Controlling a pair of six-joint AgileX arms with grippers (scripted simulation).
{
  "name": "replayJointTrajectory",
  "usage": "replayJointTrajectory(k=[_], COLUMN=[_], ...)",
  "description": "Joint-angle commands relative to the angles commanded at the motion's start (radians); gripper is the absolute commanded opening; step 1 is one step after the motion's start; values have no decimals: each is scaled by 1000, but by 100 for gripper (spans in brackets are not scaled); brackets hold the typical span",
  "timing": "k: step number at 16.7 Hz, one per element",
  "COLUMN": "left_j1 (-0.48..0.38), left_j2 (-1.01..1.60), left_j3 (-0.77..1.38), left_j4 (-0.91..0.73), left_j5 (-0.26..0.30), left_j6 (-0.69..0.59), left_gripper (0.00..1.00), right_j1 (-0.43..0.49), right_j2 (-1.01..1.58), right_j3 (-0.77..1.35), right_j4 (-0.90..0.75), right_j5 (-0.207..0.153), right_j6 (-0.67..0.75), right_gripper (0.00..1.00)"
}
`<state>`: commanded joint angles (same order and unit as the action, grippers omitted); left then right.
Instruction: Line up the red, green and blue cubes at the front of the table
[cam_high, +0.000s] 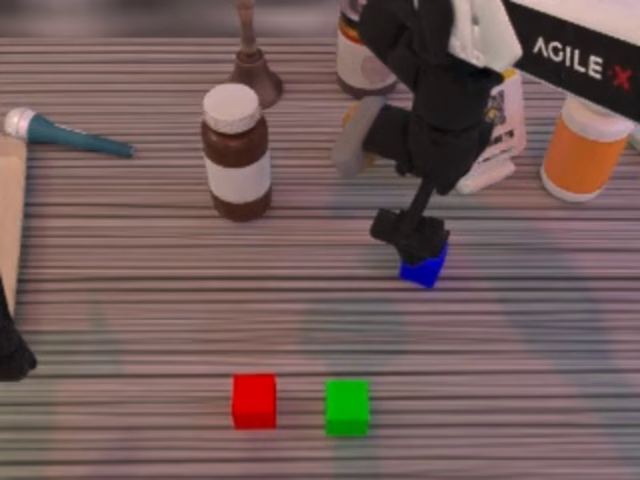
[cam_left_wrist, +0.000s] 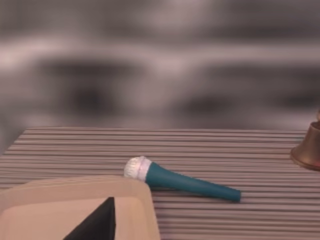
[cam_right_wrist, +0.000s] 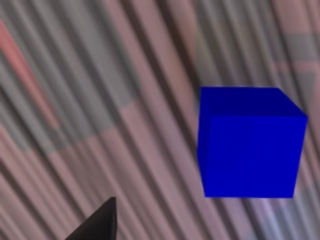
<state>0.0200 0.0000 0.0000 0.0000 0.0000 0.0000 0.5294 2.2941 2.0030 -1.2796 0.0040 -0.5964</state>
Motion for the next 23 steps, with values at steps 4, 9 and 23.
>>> replayJointTrajectory(k=[4,9,23], left_j1=[0,0,0], left_j2=[0,0,0], left_j3=[0,0,0], left_j4=[0,0,0], left_j5=[0,0,0], left_j6=[0,0,0], left_gripper=[100,100,100], right_j1=[1,1,2], right_j2=[7,60,82], right_j3=[-36,-173,-223], right_j4=[42,240,304], right_j5=[0,1,1], right_j6=[1,2,2], right_gripper=[100,100,47])
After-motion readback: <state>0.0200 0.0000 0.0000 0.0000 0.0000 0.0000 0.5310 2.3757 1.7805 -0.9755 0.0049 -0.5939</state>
